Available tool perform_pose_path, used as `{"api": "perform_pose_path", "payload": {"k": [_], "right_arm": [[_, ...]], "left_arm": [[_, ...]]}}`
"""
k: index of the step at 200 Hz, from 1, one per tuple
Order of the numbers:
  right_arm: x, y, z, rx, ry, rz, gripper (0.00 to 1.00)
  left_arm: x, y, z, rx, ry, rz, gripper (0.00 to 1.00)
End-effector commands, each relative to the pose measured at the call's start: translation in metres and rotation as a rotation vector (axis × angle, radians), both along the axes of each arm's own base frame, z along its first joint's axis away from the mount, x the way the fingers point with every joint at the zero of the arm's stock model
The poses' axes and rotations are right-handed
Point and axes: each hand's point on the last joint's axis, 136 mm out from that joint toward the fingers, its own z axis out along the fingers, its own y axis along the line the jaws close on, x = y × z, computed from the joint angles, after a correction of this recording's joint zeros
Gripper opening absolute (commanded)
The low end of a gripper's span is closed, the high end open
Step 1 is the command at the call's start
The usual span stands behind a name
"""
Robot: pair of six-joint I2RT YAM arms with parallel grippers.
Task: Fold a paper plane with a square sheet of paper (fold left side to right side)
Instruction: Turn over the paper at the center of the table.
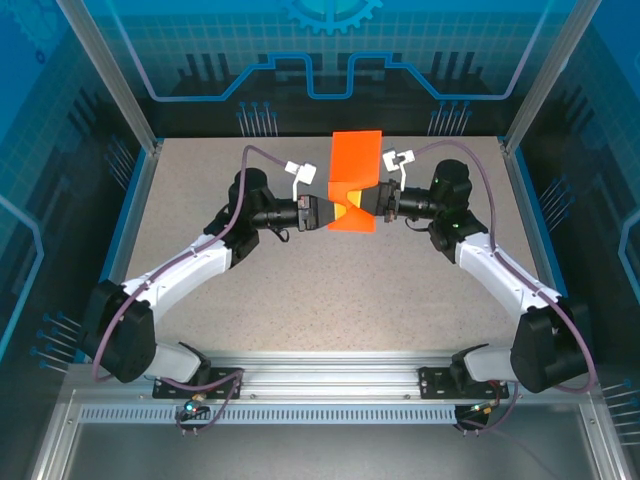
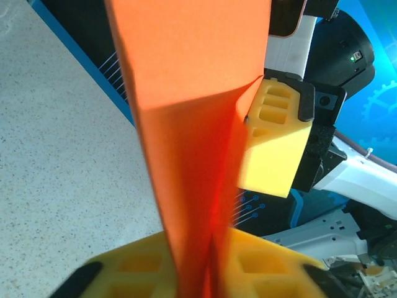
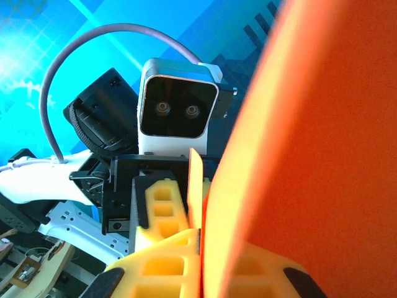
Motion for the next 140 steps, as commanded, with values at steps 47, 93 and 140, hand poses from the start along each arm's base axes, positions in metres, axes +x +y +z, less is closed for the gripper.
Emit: {"api": "perform_pose_path", "payload": {"k": [47,93,140], "right_arm": [[0.000,-0.035,-0.037,-0.166,0.056,-0.164,0.40],[0.009,-0.121,-0.128,-0.624,0.290,-0.538,0.60],[-0.007,-0.200,-0.173,-0.850,0.535,-0.768,0.79]], "left_arm": [[0.002,0.015,-0.017,0.171,-0.016,0.102,0.05],[0.004,0.048,-0.083,0.679,0.009,0.263,0.00],[-0.003,0.085,-0.135,1.343,-0.038,0.377,0.00]]}}
